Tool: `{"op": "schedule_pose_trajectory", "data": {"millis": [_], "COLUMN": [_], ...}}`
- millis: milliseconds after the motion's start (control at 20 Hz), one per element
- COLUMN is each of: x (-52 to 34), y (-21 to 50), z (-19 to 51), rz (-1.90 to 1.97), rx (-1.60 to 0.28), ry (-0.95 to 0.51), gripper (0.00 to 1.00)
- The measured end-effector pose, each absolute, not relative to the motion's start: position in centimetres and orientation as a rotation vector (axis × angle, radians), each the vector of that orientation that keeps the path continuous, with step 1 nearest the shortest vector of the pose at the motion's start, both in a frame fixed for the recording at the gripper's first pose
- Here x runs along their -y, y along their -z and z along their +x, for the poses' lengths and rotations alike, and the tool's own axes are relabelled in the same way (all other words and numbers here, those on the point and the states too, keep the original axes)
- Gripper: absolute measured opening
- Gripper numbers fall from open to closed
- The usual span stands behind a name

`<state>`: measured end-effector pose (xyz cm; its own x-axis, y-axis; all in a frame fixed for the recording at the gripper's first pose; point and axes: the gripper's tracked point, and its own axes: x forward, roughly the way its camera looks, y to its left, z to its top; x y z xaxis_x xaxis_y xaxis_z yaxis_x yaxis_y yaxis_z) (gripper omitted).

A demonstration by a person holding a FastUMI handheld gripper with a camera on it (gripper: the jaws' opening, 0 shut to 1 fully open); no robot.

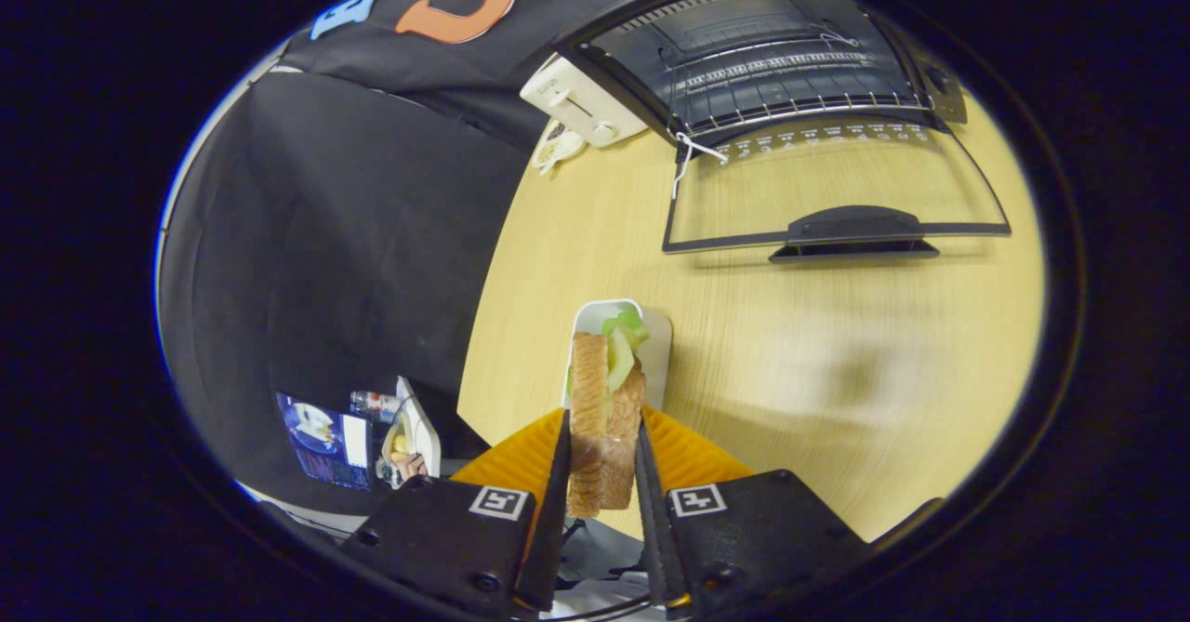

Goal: Open the toaster oven, put the food inside, and close the toaster oven door.

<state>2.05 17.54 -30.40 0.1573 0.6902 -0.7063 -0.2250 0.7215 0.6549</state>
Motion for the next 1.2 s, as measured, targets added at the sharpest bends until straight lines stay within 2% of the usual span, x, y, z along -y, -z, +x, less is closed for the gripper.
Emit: {"op": "schedule_pose_trajectory", "data": {"millis": [150, 600, 850, 1200], "x": [-17.8, -17.3, -16.2, -12.2], "y": [29.2, 24.3, 23.9, 24.1], "z": [1.3, 3.8, 7.0, 14.3], "rz": [0.451, 0.637, 0.732, 0.915], "rx": [-1.241, -1.037, -0.916, -0.666], "ry": [-0.732, -0.857, -0.8, -0.574], "gripper": [0.42, 0.35, 0.35, 0.35]}}
